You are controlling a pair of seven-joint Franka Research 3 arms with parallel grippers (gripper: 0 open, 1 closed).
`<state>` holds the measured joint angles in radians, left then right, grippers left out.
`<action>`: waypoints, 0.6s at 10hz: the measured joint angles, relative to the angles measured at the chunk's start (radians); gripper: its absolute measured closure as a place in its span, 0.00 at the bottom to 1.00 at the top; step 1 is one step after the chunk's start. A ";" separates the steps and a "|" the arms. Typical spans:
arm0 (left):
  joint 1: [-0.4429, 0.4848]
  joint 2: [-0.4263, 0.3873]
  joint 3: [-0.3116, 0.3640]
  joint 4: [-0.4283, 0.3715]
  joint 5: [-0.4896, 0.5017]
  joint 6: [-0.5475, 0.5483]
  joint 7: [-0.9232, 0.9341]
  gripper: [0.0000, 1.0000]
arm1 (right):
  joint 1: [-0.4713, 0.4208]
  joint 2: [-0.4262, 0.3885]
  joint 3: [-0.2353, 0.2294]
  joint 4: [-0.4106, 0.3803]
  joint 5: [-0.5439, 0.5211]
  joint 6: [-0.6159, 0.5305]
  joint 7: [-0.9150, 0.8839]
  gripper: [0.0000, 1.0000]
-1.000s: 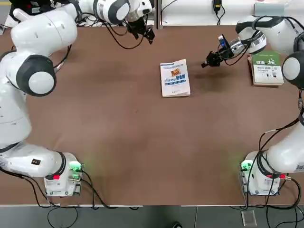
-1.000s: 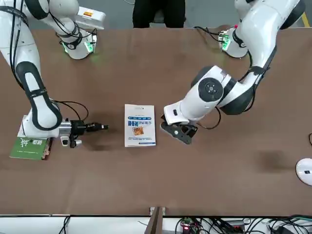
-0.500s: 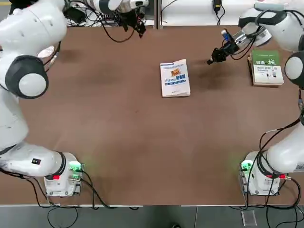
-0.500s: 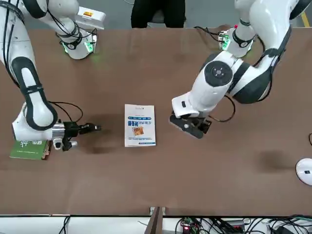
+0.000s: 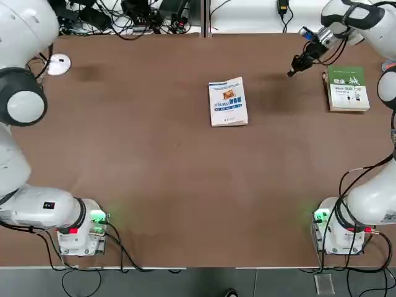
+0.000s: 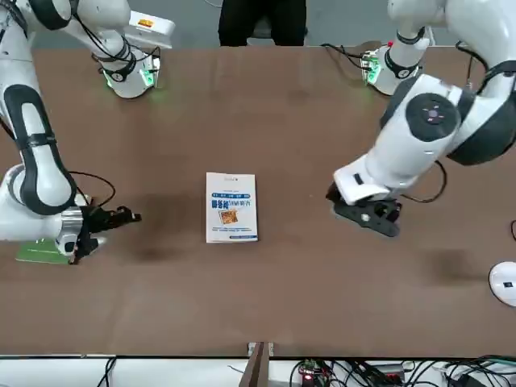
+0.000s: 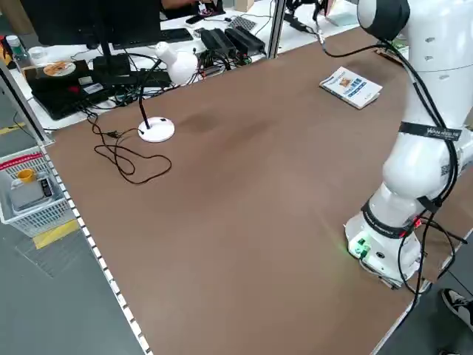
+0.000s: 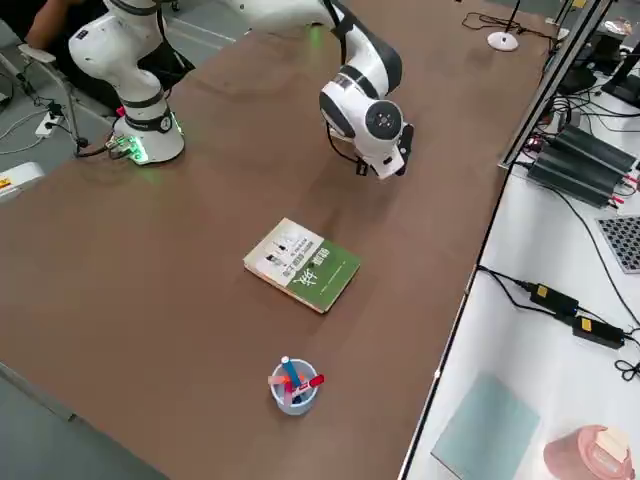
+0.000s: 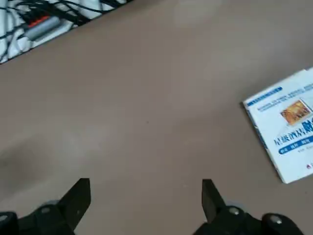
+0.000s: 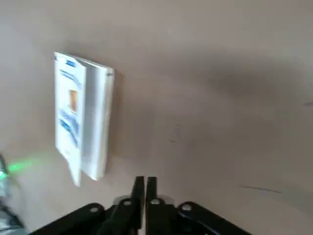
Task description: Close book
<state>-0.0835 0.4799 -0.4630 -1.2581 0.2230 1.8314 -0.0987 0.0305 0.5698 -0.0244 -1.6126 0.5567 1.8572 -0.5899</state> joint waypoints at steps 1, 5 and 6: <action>0.013 -0.010 0.000 0.000 0.000 -0.006 0.000 0.00 | 0.000 0.000 0.000 0.022 -0.055 0.001 0.000 0.80; 0.079 -0.030 0.000 -0.002 0.000 -0.026 -0.002 0.00 | -0.001 0.000 -0.003 0.078 -0.228 0.023 0.001 0.37; 0.094 -0.030 0.000 -0.002 0.000 -0.028 -0.002 0.00 | -0.001 0.000 -0.009 0.085 -0.265 0.036 0.003 0.28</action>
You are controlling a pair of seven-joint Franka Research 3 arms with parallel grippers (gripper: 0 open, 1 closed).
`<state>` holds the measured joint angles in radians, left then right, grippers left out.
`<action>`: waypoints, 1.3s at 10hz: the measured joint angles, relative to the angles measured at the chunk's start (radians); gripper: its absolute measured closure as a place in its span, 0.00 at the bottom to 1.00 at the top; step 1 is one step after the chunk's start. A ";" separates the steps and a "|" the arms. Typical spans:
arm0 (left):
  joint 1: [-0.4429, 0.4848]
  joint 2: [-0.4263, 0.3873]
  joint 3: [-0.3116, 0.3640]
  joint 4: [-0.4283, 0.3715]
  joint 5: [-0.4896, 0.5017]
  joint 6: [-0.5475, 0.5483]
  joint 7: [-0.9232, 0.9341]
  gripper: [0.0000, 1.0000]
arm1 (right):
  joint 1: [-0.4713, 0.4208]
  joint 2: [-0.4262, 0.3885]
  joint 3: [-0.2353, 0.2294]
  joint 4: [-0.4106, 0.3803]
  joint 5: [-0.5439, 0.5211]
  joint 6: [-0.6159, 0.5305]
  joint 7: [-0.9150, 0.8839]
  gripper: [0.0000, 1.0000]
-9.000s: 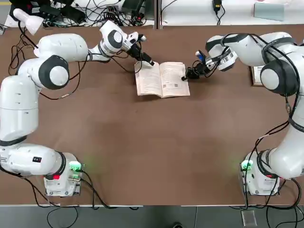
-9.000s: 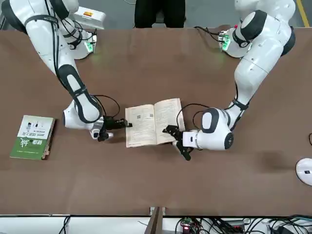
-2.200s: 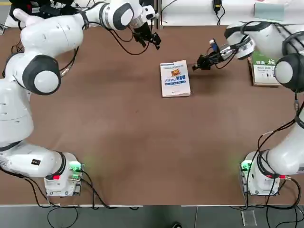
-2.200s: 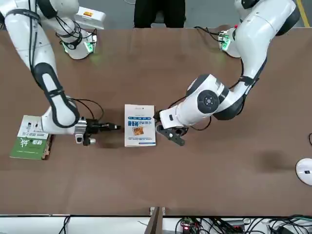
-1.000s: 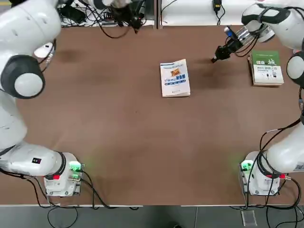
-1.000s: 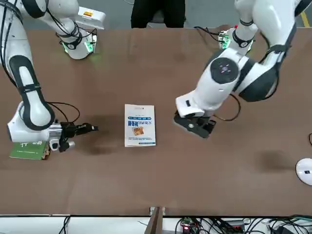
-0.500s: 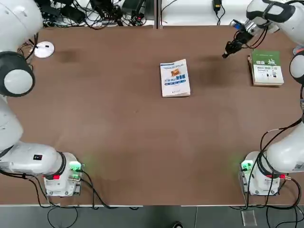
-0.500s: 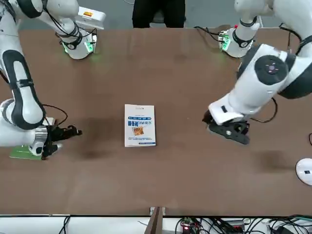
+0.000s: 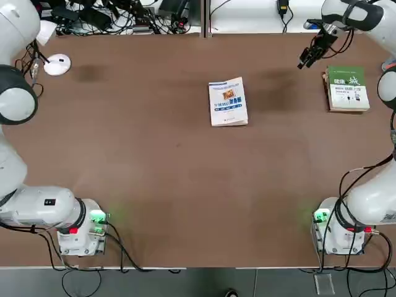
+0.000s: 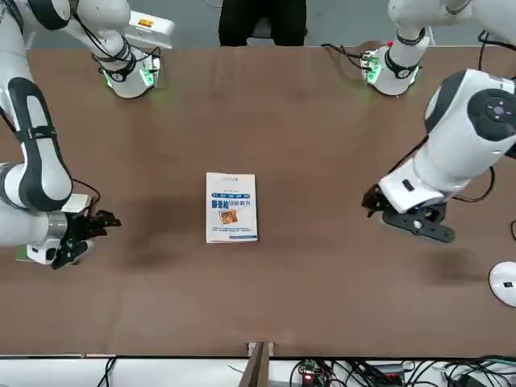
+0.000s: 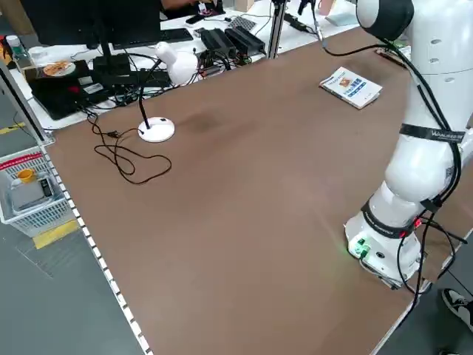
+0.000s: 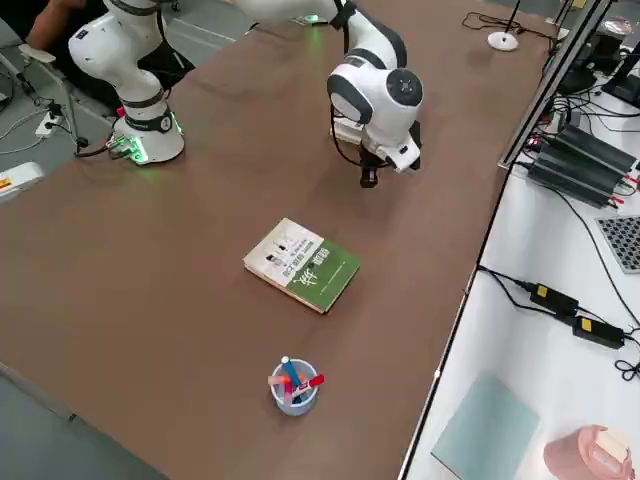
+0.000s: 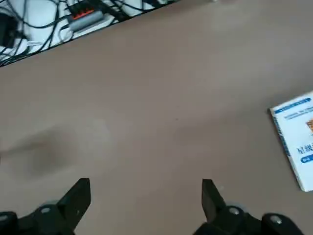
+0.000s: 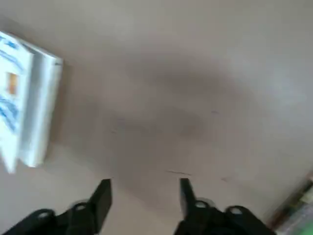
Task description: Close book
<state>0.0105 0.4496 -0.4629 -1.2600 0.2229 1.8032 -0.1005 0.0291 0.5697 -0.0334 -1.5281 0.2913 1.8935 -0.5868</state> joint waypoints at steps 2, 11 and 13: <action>0.026 -0.004 0.000 0.000 0.000 -0.015 0.000 0.00 | 0.001 0.000 -0.019 0.015 -0.057 0.018 0.008 0.12; 0.142 -0.103 -0.003 -0.029 -0.066 -0.159 -0.019 0.00 | 0.103 -0.158 -0.067 0.063 -0.202 -0.060 0.371 0.00; 0.149 -0.138 -0.003 -0.057 -0.072 -0.161 -0.022 0.00 | 0.101 -0.219 -0.074 0.062 -0.206 -0.128 0.428 0.00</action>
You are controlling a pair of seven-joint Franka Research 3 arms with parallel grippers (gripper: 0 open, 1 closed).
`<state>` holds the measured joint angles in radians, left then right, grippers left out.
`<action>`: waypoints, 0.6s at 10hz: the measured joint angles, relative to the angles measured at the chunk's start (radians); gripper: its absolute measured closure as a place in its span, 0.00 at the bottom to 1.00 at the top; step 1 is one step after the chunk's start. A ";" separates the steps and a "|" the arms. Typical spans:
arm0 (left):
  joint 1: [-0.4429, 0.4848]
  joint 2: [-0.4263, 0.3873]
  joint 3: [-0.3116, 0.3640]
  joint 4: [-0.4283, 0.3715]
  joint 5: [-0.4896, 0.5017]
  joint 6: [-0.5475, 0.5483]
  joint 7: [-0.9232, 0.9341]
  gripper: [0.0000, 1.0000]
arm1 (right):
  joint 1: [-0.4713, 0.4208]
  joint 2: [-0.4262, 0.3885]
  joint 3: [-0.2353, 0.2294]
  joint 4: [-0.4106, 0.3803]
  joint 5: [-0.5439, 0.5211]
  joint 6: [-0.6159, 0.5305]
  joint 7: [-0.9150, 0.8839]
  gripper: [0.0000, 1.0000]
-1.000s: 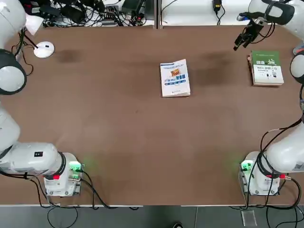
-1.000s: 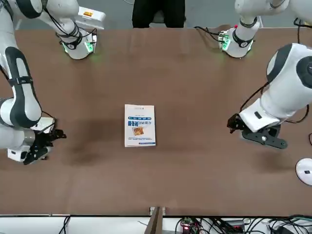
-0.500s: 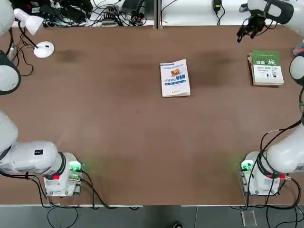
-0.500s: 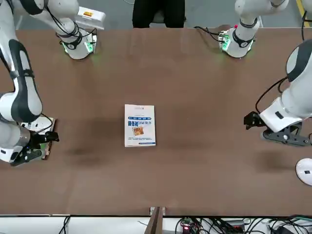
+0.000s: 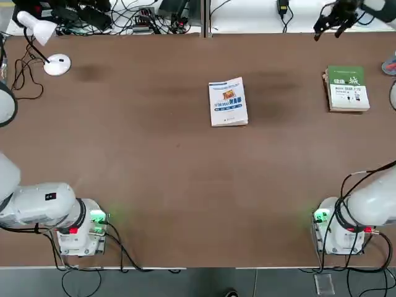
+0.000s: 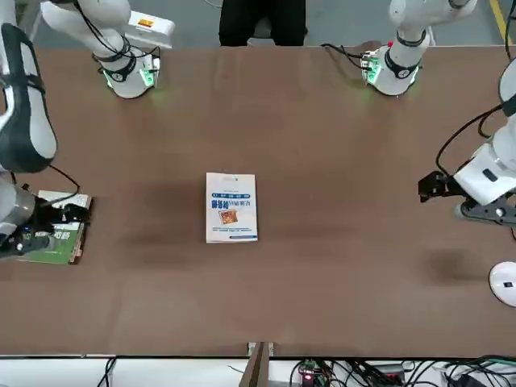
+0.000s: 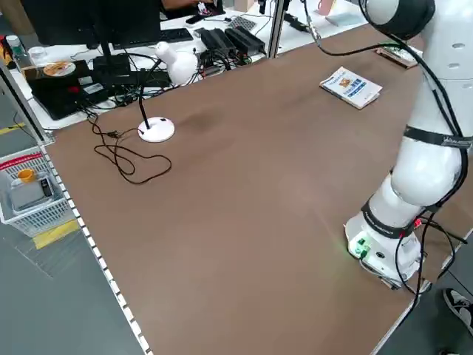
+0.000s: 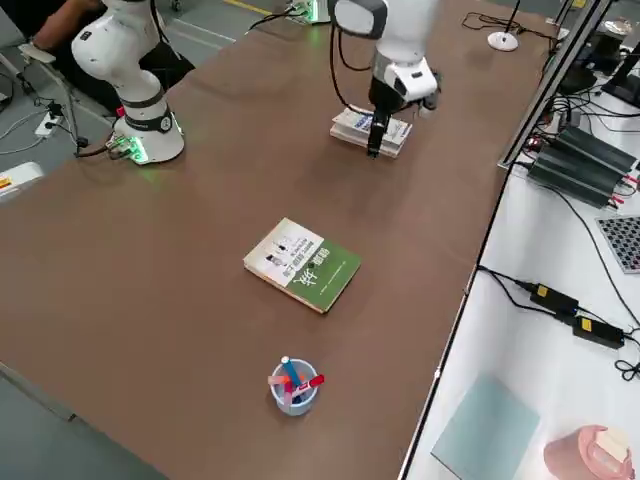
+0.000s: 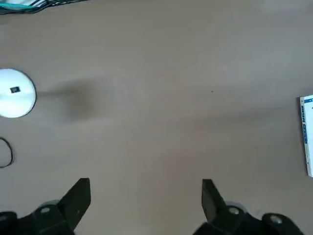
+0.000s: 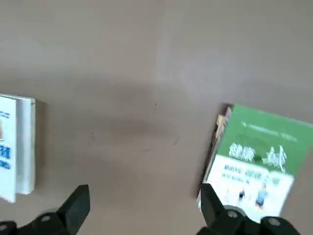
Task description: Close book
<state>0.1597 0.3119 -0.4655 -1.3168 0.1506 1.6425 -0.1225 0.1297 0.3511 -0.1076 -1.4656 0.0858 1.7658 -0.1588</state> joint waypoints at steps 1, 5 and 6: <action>-0.004 -0.019 0.000 -0.016 -0.001 -0.001 -0.010 0.00 | -0.002 -0.031 -0.002 -0.001 -0.004 -0.031 0.015 0.00; -0.111 -0.077 0.119 -0.064 -0.036 -0.014 -0.042 0.00 | -0.021 -0.160 0.004 -0.007 -0.007 -0.148 0.046 0.00; -0.163 -0.088 0.191 -0.072 -0.056 -0.017 -0.042 0.00 | -0.025 -0.190 0.015 -0.007 -0.007 -0.169 0.074 0.00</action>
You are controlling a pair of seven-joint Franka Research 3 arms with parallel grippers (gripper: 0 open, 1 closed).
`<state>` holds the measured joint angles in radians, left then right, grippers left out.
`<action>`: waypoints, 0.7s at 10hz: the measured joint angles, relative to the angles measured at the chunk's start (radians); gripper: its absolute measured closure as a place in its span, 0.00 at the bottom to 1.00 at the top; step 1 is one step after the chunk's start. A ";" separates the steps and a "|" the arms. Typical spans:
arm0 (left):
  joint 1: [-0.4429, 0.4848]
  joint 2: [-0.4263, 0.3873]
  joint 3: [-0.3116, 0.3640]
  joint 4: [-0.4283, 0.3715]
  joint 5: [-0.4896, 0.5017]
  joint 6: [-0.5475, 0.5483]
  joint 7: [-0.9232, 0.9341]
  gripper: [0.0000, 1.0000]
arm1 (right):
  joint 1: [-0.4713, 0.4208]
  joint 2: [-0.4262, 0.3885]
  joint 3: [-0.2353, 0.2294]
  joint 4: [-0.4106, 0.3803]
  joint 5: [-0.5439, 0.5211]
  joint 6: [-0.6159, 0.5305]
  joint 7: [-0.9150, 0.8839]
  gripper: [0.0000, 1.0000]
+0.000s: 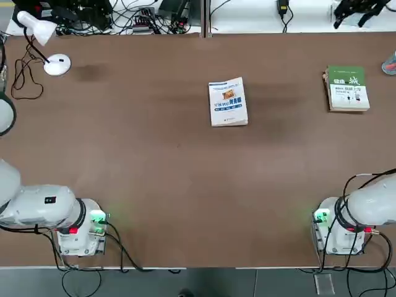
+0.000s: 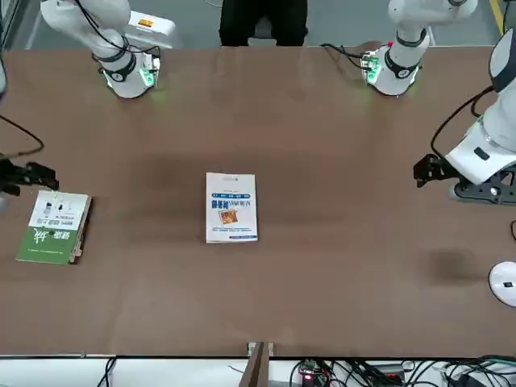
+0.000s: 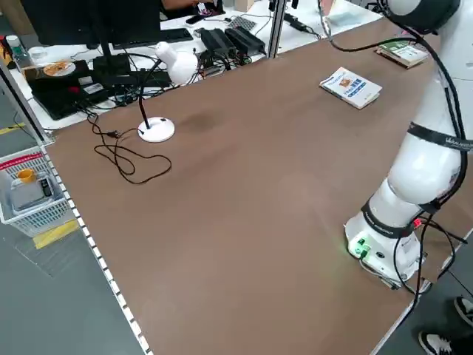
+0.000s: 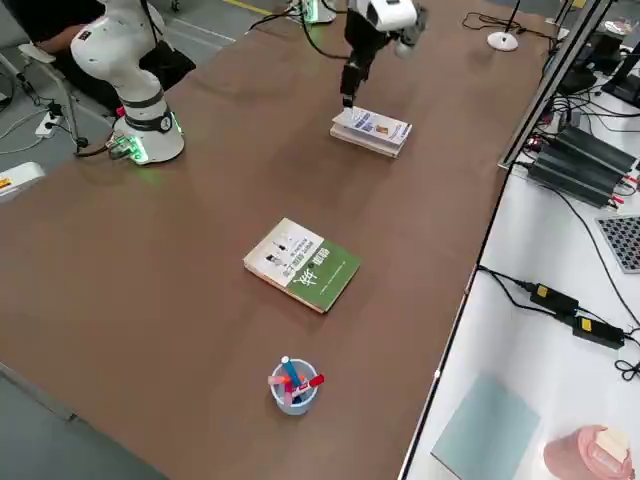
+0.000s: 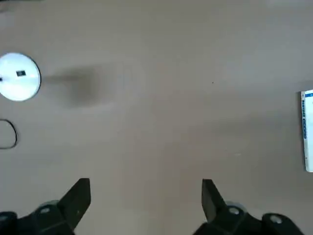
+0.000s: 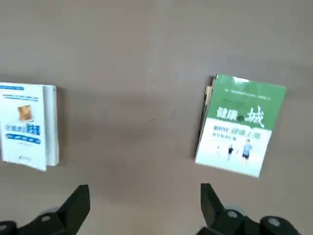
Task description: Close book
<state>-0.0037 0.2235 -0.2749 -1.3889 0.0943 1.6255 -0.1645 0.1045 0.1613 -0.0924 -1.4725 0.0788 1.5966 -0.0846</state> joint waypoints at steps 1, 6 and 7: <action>-0.045 -0.009 0.064 -0.007 -0.011 -0.001 0.003 0.00 | -0.002 -0.026 0.013 0.001 0.000 -0.022 0.044 0.00; -0.102 -0.028 0.212 -0.013 -0.015 -0.009 0.075 0.00 | 0.001 -0.067 0.053 0.049 0.000 -0.065 0.140 0.00; -0.101 -0.030 0.233 -0.013 -0.016 -0.009 0.088 0.00 | 0.001 -0.067 0.056 0.055 0.000 -0.066 0.149 0.00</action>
<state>-0.1047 0.1935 -0.0418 -1.4023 0.0779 1.6162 -0.0764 0.1059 0.0943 -0.0362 -1.4175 0.0787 1.5303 0.0648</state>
